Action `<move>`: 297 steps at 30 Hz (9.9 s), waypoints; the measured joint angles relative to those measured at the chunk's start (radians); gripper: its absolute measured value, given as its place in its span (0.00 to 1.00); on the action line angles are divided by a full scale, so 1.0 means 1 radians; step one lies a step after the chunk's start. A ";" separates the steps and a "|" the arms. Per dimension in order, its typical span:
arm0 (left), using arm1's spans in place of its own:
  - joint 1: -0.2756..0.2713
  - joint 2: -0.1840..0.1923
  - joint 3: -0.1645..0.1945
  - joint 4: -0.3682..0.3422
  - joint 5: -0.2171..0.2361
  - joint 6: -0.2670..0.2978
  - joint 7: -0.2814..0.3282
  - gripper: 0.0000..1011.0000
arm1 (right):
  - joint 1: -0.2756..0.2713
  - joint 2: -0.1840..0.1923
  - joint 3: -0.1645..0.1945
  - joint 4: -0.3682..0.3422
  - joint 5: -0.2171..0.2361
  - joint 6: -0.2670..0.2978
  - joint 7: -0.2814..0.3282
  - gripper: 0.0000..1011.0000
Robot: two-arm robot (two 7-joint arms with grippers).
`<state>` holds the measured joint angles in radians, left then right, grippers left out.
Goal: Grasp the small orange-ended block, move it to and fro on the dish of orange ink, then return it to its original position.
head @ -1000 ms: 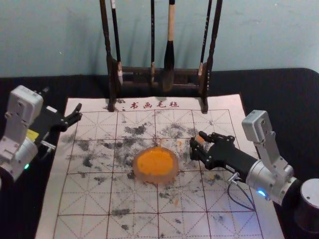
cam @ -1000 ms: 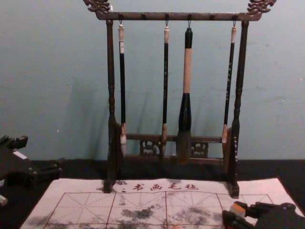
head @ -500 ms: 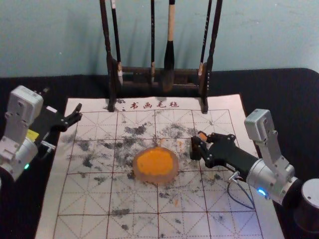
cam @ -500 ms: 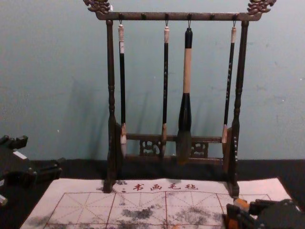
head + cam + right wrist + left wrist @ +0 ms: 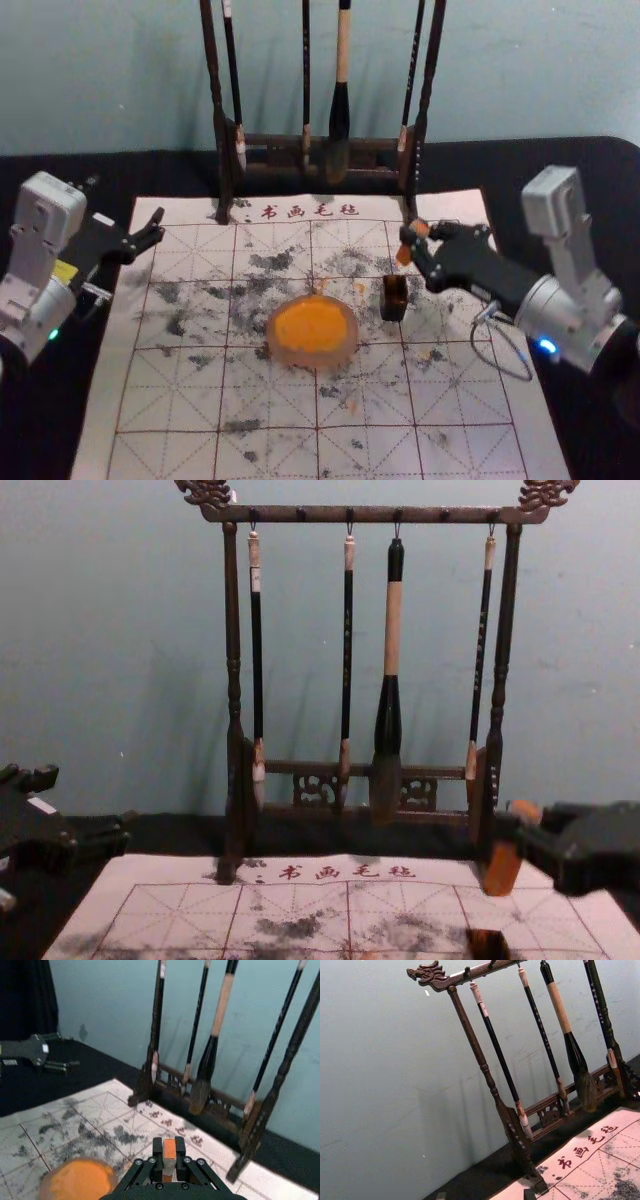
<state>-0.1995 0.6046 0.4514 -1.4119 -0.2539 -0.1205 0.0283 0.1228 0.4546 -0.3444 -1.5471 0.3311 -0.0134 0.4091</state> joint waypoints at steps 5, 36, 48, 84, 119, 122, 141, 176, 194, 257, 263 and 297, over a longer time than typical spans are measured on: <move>0.000 0.000 0.000 0.000 0.000 0.000 0.000 0.99 | 0.030 0.013 0.007 -0.025 0.024 0.027 0.046 0.11; 0.000 0.000 0.000 0.000 0.000 0.000 0.000 0.99 | 0.273 -0.038 -0.231 0.233 0.039 0.045 0.259 0.11; 0.000 0.000 0.000 0.000 0.000 0.000 0.000 0.99 | 0.295 -0.045 -0.267 0.263 0.050 0.073 0.268 0.11; 0.000 0.000 0.000 0.000 0.000 0.000 0.000 0.99 | 0.359 -0.081 -0.318 0.352 0.014 0.077 0.275 0.11; 0.000 0.000 0.000 0.000 0.000 0.000 0.000 0.99 | 0.313 -0.019 -0.299 0.270 0.025 0.092 0.284 0.11; 0.000 0.000 0.000 0.000 0.000 0.000 0.000 0.99 | 0.307 -0.015 -0.303 0.261 0.026 0.093 0.287 0.11; 0.000 0.000 0.000 0.000 0.000 0.000 0.000 0.99 | 0.309 -0.036 -0.336 0.260 0.039 0.094 0.300 0.11; 0.000 0.000 0.000 0.000 0.000 0.000 0.000 0.99 | 0.345 -0.067 -0.303 0.340 0.012 0.078 0.254 0.11; 0.000 0.000 0.000 0.000 0.000 0.000 0.000 0.99 | 0.292 -0.011 -0.295 0.244 0.029 0.097 0.274 0.11; 0.000 0.000 0.000 0.000 0.000 0.000 0.000 0.99 | 0.295 -0.020 -0.282 0.264 0.024 0.092 0.252 0.11; 0.000 0.000 0.000 0.000 0.000 0.000 0.000 0.99 | 0.282 -0.010 -0.281 0.243 0.031 0.099 0.255 0.11; 0.000 0.000 0.000 0.000 0.000 0.000 0.000 0.99 | 0.318 -0.071 -0.329 0.298 0.035 0.087 0.265 0.11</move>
<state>-0.1995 0.6047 0.4514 -1.4119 -0.2539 -0.1205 0.0283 0.4407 0.3837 -0.6729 -1.2491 0.3660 0.0740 0.6736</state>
